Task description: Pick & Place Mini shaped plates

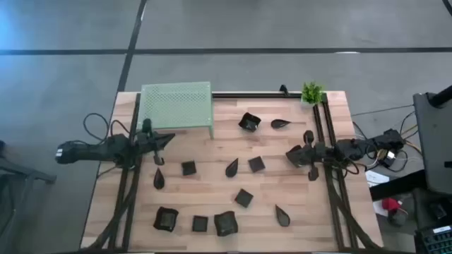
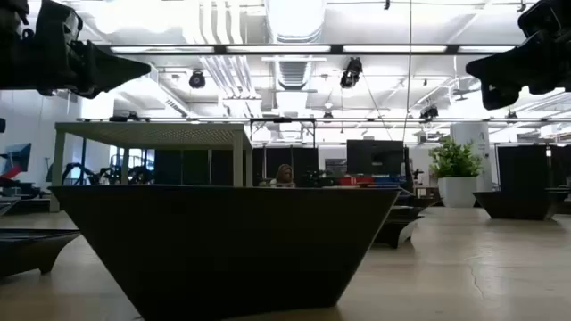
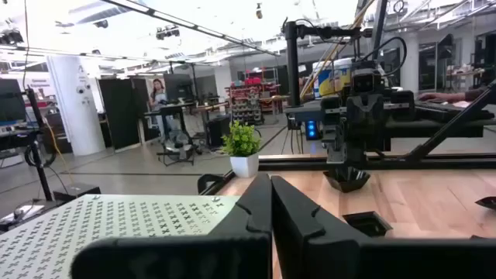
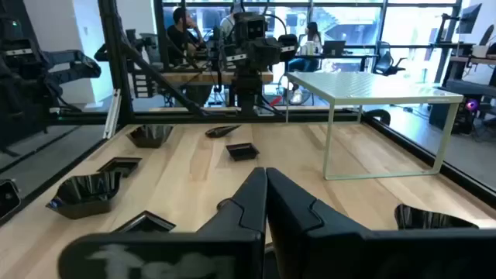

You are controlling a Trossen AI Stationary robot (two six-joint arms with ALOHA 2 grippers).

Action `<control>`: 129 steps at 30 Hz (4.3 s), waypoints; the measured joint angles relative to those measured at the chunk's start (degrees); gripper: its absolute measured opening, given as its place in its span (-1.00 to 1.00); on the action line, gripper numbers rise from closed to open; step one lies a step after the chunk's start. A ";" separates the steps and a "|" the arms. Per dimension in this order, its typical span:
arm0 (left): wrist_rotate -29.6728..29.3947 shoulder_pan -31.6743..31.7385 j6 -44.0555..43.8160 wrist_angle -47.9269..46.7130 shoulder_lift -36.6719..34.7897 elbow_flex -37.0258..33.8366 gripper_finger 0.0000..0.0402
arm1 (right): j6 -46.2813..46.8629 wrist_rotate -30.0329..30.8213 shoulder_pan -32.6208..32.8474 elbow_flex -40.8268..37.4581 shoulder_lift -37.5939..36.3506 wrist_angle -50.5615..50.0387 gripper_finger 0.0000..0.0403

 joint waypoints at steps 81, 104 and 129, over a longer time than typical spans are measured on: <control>0.02 0.00 0.02 -0.02 -0.02 0.00 -1.00 | -7.09 -0.10 0.01 0.01 0.05 16.75 -0.96; 0.01 0.00 0.01 -0.01 0.00 0.00 -1.00 | -9.51 0.11 0.02 3.89 1.96 20.02 -0.96; 1.07 0.02 0.13 2.42 -0.02 0.09 -1.00 | -3.01 0.64 0.02 21.78 32.68 15.37 -0.96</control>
